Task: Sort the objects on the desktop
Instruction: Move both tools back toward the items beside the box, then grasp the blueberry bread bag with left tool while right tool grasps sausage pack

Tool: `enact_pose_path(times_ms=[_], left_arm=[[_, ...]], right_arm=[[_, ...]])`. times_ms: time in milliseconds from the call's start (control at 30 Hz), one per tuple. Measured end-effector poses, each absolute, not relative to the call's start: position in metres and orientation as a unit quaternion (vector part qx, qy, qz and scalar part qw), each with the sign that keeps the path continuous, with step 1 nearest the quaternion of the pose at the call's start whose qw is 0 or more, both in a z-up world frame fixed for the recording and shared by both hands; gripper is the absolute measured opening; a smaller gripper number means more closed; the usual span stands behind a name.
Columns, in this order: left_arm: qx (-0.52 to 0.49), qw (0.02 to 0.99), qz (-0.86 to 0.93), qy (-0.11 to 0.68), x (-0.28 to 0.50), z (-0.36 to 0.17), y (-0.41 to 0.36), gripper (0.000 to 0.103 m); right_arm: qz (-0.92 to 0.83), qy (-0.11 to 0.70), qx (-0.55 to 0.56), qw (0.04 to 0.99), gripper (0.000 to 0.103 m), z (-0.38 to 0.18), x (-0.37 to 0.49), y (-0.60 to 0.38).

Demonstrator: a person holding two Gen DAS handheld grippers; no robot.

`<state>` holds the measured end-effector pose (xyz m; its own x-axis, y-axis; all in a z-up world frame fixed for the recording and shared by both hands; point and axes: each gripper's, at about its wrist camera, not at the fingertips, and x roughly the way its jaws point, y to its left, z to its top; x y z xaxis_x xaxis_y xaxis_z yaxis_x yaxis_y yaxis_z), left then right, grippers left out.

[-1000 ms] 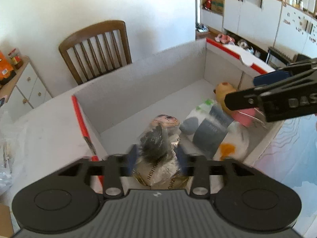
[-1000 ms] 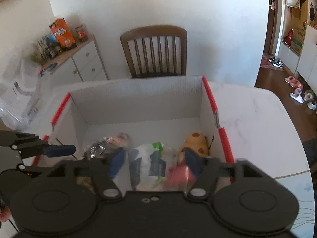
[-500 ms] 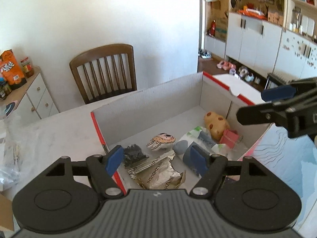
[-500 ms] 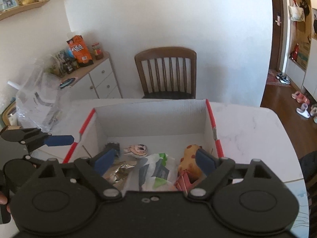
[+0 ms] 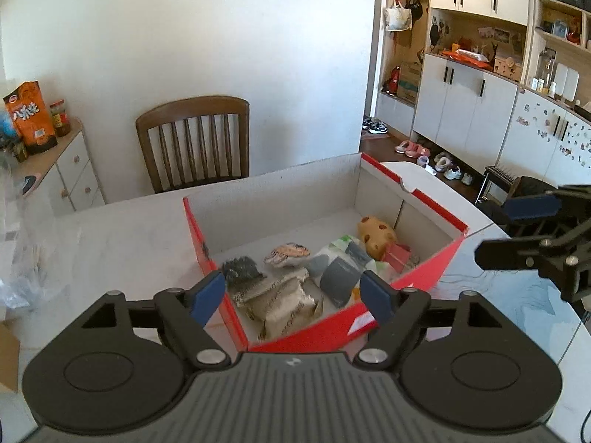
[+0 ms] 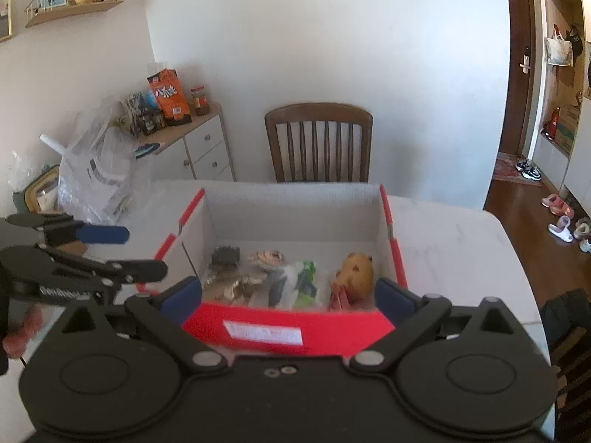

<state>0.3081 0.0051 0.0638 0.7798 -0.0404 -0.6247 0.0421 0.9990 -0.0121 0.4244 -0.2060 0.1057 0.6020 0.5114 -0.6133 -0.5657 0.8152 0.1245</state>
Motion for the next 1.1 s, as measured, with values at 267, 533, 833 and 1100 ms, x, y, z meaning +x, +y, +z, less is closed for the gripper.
enact_pose_path(times_ms=[267,533,833,1100], left_arm=[[0.011,0.936,-0.045,0.349,0.277,0.037,-0.006,0.099],[0.021,0.920,-0.065,0.385,0.250,-0.004,-0.024,0.103],[0.043,0.912,-0.066,0.403,0.244,-0.031,-0.041,0.103],[0.054,0.905,-0.067,0.416,0.248,-0.045,-0.046,0.103]], right_arm=[[0.284,0.356,-0.058,0.888,0.101,0.068,0.400,-0.213],[0.256,0.395,-0.066,0.880,0.101,0.024,0.390,-0.207],[0.210,0.431,-0.037,0.877,0.099,-0.010,0.391,-0.190],[0.176,0.455,-0.036,0.872,0.093,-0.032,0.394,-0.174]])
